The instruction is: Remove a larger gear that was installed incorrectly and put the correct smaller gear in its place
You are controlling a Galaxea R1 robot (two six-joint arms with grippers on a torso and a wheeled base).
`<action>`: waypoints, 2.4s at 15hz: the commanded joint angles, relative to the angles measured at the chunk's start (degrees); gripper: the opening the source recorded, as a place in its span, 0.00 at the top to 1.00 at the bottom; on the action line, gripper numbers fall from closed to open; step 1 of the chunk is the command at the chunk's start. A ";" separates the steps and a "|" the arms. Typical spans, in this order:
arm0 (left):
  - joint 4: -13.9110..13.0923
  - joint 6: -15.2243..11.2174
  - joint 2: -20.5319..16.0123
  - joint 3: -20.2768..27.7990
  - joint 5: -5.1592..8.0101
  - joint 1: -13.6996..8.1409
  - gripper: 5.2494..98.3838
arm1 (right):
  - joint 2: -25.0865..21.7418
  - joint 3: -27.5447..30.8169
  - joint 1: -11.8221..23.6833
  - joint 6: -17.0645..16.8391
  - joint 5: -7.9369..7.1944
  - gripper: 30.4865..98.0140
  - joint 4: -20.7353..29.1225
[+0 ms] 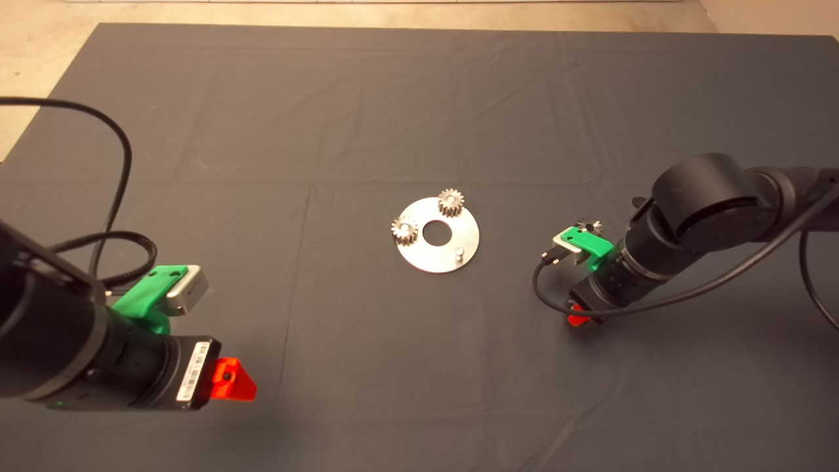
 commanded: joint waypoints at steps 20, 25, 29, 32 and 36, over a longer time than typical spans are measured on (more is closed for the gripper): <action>-0.86 -0.28 0.10 0.74 0.28 -0.17 0.00 | -1.20 1.28 2.28 0.08 -7.29 0.54 -3.44; -0.86 -0.31 0.16 0.74 0.28 -0.17 0.00 | -5.85 3.66 7.45 0.08 -7.29 0.47 0.52; -0.86 -0.40 0.78 0.74 -0.34 -0.17 0.00 | -7.90 4.27 9.53 -0.01 -7.29 0.37 1.48; -0.86 -0.40 0.86 0.74 -0.34 -0.17 0.00 | -10.65 4.74 9.56 0.16 -7.29 0.30 1.06; -0.86 -0.40 1.66 0.74 -0.36 -0.17 0.00 | -11.36 7.05 9.48 0.25 -7.29 0.22 -4.94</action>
